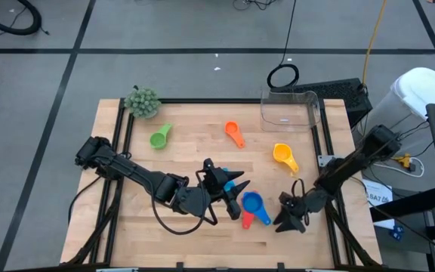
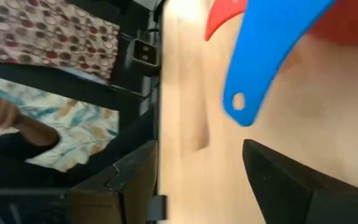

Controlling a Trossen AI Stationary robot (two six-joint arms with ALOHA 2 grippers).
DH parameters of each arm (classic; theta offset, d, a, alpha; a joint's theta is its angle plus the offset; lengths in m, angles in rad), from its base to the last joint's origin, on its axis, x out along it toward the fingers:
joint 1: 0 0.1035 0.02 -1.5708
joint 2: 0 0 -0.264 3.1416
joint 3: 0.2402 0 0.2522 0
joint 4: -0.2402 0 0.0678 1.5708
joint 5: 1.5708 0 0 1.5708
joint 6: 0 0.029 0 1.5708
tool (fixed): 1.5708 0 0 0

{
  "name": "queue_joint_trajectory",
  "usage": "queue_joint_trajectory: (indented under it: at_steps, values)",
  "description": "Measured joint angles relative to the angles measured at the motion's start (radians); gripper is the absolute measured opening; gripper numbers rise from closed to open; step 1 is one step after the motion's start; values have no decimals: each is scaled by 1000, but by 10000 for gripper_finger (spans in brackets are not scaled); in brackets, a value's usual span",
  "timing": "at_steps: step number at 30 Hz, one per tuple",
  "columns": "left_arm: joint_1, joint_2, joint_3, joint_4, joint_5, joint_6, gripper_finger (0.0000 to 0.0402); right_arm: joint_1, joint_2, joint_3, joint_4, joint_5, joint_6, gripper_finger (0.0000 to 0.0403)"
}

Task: Nest measuring cups in basket
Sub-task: Stack the blue measuring cup on top of the red measuring cup

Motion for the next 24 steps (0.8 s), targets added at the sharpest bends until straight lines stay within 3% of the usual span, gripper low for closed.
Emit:
queue_joint_trajectory:
  at_steps: [6, 10, 19, 21, 24]
  values:
    - [-13, 0, 0, -66, 0, -62, 152, -2, -186, 0, -378, 53, -33, 216]
    - [-21, 5, 0, -202, 33, -186, 152, -2, -281, 0, -495, 135, -72, 216]
    - [-66, 79, 0, -495, 376, -402, 152, -1, -386, 1, -552, 146, -175, 213]
    - [-70, 96, 0, -563, 440, -432, 152, -2, -397, 0, -602, 118, -175, 196]
    - [-67, 132, 0, -624, 533, -456, 136, -2, -408, 0, -644, 68, -200, 133]
